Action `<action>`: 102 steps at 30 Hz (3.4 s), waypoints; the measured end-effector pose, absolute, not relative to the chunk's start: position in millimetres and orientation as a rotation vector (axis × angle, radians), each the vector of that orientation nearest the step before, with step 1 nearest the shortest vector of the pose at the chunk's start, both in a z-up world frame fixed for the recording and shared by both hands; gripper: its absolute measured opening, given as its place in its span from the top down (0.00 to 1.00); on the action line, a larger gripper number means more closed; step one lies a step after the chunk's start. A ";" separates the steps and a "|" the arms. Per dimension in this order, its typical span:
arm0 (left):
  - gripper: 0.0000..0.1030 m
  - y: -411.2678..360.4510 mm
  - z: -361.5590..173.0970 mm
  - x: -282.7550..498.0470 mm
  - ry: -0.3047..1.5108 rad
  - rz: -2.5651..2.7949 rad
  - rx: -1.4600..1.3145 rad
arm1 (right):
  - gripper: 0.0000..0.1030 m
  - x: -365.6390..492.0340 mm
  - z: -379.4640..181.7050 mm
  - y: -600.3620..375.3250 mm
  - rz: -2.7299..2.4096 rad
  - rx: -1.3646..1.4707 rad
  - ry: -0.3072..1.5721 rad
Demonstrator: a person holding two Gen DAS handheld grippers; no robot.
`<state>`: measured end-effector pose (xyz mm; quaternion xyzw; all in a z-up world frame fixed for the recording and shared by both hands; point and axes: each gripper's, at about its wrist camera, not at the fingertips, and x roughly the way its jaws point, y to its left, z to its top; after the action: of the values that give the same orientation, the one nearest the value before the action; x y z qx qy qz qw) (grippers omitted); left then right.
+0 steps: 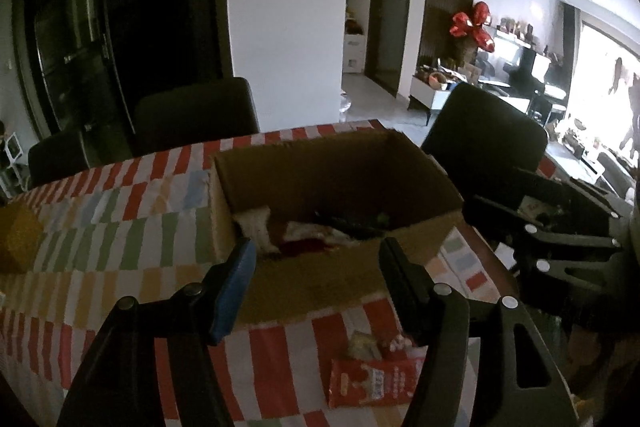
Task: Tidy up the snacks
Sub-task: 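Move both empty tools back down to the remaining snacks, then grasp the small green-and-yellow snack pack with the left tool, then lift the green-and-yellow pack and carry it over the box with the left tool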
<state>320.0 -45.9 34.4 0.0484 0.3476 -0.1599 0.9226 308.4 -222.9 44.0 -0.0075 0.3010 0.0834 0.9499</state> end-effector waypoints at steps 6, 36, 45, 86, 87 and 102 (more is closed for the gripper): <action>0.38 -55.5 19.9 297.7 0.735 -0.350 0.124 | 0.32 289.2 35.0 -228.4 0.153 -0.036 0.621; 0.39 -79.6 -101.0 305.4 0.975 -0.427 0.222 | 0.32 286.2 -87.2 -248.4 0.113 -0.016 0.889; 0.39 -79.5 -111.9 320.4 0.991 -0.447 0.191 | 0.32 298.1 -107.9 -251.0 0.116 0.031 0.935; 0.80 -66.4 -41.2 295.7 0.897 -0.478 0.074 | 0.76 280.6 -53.4 -241.4 0.189 0.016 0.813; 0.80 -66.1 -36.0 293.5 0.884 -0.477 0.073 | 0.76 279.4 -47.0 -240.4 0.194 0.013 0.798; 0.80 -47.0 44.7 265.5 0.687 -0.449 0.065 | 0.76 261.0 32.0 -221.4 0.262 0.018 0.615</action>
<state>265.5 -47.0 44.7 0.0318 0.3337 -0.2184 0.9165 261.0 -221.4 32.0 0.0090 0.3020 0.1286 0.9446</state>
